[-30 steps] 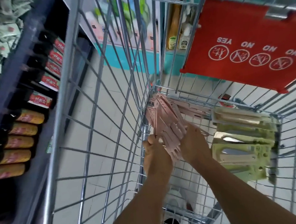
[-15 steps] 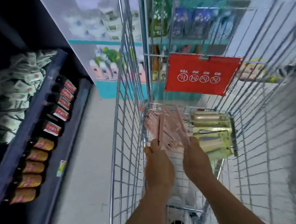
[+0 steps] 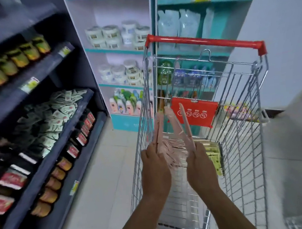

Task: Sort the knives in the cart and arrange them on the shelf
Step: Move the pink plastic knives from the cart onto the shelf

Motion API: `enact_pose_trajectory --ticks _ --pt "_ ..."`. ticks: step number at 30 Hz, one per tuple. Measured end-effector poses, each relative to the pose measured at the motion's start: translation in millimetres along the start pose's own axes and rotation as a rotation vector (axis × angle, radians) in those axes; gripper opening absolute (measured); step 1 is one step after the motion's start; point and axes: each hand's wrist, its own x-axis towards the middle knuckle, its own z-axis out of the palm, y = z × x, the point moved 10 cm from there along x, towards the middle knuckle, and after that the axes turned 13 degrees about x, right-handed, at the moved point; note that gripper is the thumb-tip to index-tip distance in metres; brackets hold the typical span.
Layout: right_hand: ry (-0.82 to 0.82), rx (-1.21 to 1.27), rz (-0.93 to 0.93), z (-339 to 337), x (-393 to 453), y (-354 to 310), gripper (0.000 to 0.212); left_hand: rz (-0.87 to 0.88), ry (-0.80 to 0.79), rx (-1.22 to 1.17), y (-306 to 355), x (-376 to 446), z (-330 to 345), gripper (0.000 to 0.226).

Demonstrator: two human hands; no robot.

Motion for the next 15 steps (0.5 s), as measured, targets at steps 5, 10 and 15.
enact_pose_trajectory --ticks 5,10,15 --pt "-0.059 0.023 -0.188 -3 -14 -68 0.009 0.036 0.174 -0.016 19 -16 -75 0.030" --pt "-0.195 0.044 -0.318 21 -38 -135 0.024 0.002 0.324 -0.011 0 -30 -152 0.023" --pt "-0.334 0.046 -0.417 74 -73 -201 0.038 -0.024 0.505 0.005 -34 -46 -236 0.017"
